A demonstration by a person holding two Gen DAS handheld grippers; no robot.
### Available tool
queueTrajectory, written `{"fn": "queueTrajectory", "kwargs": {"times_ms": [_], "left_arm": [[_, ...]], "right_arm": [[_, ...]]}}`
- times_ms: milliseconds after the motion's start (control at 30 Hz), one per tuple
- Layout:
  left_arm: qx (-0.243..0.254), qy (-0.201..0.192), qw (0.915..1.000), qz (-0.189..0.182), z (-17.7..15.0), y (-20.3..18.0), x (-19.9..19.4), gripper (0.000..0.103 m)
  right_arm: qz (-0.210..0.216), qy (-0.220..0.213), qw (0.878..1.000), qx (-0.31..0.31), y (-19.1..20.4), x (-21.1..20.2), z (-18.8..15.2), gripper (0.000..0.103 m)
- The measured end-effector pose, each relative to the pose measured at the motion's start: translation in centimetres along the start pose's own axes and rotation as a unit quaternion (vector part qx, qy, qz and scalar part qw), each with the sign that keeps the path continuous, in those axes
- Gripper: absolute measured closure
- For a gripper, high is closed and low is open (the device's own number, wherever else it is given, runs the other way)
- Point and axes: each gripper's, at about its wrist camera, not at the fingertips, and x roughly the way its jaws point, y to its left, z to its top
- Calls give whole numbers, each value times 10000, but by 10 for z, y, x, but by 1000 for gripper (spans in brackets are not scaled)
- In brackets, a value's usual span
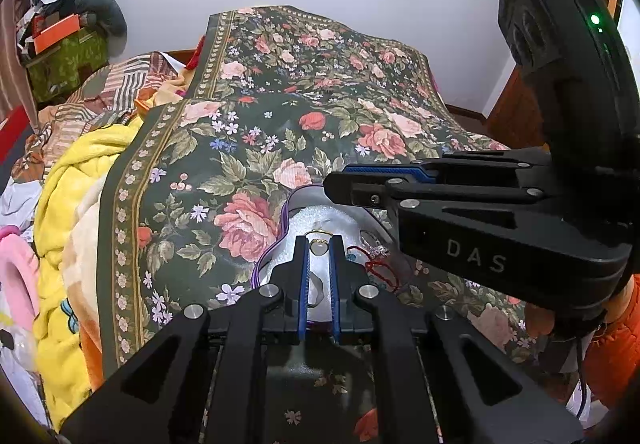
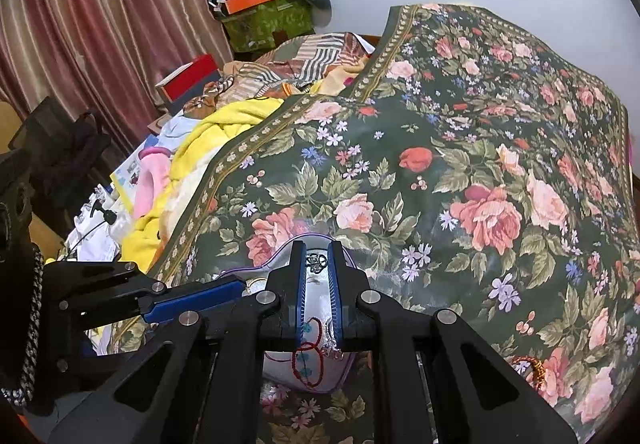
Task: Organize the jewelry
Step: 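Open both tools to drop the gold ring and silver charm into the tin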
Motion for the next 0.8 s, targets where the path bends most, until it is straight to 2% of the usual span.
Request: {"fn": "queueTrajectory", "kwargs": {"times_ms": [233, 333, 433, 467, 500, 800], "left_arm": [[-74, 41, 9999, 113, 0, 1, -1, 96], [-125, 59, 9998, 161, -1, 3, -3, 94], [-136, 16, 9997, 209, 0, 3, -9, 82], [-127, -17, 9997, 227, 1, 2, -12, 75], [-113, -54, 9996, 247, 1, 1, -15, 71], [7, -271, 9989, 385, 7, -11, -41, 68]], "right_arm": [[-8, 119, 9999, 22, 0, 0, 0, 93], [18, 91, 9999, 100, -2, -7, 0, 88], [5, -18, 9999, 145, -4, -18, 1, 77], [-27, -84, 9999, 147, -5, -23, 0, 74], [-52, -140, 9998, 151, -6, -28, 0, 74], [-354, -456, 9977, 344, -30, -70, -8, 74]]}}
